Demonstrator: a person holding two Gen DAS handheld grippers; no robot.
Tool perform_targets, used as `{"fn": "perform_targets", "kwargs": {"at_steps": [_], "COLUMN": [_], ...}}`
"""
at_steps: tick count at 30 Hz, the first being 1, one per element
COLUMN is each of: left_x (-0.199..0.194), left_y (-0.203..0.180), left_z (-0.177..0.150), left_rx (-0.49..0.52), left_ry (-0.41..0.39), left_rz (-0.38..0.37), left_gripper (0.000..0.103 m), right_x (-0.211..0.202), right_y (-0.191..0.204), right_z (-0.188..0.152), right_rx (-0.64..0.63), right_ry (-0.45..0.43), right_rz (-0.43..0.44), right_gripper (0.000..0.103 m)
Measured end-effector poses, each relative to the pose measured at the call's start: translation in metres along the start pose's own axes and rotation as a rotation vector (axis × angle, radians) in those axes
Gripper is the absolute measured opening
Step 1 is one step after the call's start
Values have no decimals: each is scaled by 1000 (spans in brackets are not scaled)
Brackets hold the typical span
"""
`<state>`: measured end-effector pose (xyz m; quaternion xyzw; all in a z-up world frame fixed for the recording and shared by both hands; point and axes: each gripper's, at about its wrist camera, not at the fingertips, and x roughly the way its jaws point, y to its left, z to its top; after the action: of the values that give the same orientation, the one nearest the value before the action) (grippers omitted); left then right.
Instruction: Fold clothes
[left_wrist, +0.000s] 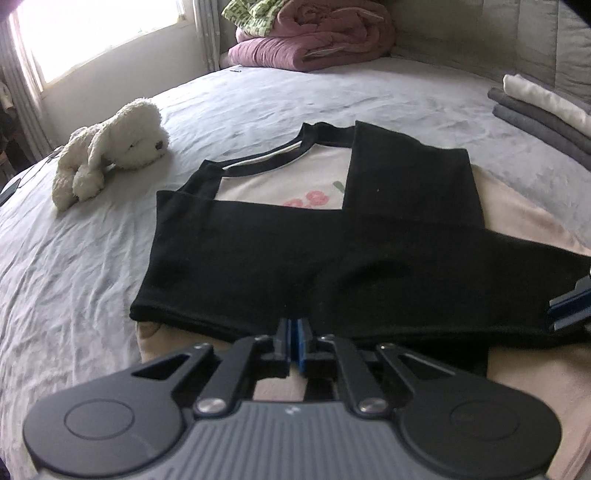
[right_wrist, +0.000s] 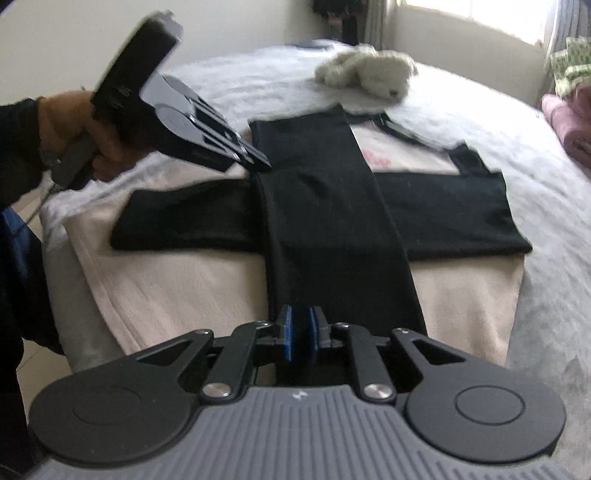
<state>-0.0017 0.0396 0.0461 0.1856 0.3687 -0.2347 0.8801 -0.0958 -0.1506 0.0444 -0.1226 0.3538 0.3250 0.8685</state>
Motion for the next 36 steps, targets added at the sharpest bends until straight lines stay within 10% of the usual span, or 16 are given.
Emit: {"fn": "perform_targets", "kwargs": {"at_steps": [9, 23, 36], "left_x": [-2, 0, 1], "left_y": [0, 3, 18], "left_z": [-4, -4, -3], "left_rx": [7, -14, -64], "left_ry": [17, 21, 16], "left_rz": [-3, -9, 16], "left_gripper": [5, 8, 24], "right_x": [12, 43, 48], "right_y": [12, -7, 29], "right_z": [-1, 56, 36], "right_rx": [-35, 60, -112], "right_ry": [58, -87, -43], "right_rz": [43, -35, 15], "right_gripper": [23, 23, 21]}}
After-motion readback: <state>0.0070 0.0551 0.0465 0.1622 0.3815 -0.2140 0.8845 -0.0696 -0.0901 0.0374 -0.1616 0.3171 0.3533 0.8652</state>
